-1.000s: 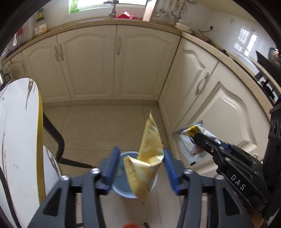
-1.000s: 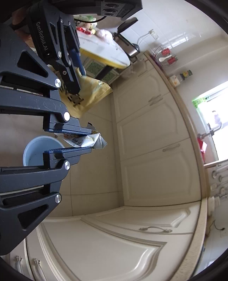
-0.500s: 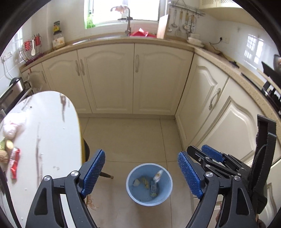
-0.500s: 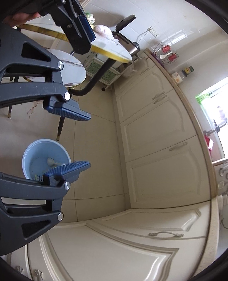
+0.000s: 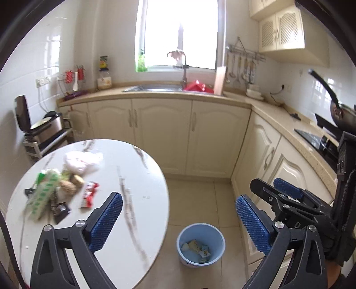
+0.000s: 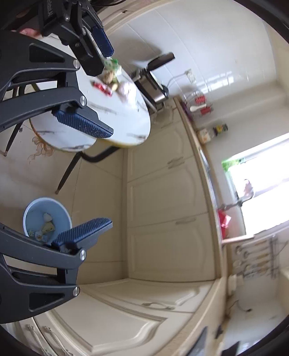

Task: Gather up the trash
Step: 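Move both tools back over the table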

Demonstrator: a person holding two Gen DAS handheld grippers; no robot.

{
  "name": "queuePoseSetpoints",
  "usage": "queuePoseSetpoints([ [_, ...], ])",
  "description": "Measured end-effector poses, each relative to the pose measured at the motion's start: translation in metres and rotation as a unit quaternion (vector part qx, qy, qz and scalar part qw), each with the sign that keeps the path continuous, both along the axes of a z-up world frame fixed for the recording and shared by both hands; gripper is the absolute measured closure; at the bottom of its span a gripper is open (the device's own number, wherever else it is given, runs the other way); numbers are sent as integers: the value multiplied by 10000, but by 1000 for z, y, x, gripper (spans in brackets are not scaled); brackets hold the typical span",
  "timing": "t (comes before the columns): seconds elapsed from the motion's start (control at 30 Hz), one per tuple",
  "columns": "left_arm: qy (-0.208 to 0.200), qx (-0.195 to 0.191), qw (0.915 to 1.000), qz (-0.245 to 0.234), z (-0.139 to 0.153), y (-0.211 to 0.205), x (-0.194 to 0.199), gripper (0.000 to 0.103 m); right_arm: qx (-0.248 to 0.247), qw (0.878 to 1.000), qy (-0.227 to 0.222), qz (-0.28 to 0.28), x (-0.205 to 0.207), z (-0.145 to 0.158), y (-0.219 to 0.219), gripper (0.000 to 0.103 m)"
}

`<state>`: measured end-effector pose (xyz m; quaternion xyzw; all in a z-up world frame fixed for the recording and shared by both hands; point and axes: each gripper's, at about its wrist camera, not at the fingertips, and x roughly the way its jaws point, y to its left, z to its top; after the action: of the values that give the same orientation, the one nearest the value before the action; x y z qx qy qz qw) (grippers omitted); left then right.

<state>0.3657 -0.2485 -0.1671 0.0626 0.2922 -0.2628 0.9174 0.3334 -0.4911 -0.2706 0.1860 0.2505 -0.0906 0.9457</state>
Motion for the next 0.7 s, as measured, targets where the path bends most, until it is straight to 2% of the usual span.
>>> queuePoseSetpoints([
  [0.13,-276,-86,9991,326,15,61,-40,1,-276,9991,-152,286,-4,27,45,22],
  [0.17,-326,-103,9986,401,16,73,-52,1,-336,9986,-179,364,-3,32,56,19],
  [0.33,-496,-78,9946,908,12,129,-79,1,-632,9947,-134,793,13,44,111,18],
  [0.53,-336,-93,9886,1463,3,187,-86,1,-810,9891,188,1213,53,34,163,18],
  [0.7,-166,87,9854,1693,-7,209,-70,1,-843,9841,575,1454,98,15,191,18],
])
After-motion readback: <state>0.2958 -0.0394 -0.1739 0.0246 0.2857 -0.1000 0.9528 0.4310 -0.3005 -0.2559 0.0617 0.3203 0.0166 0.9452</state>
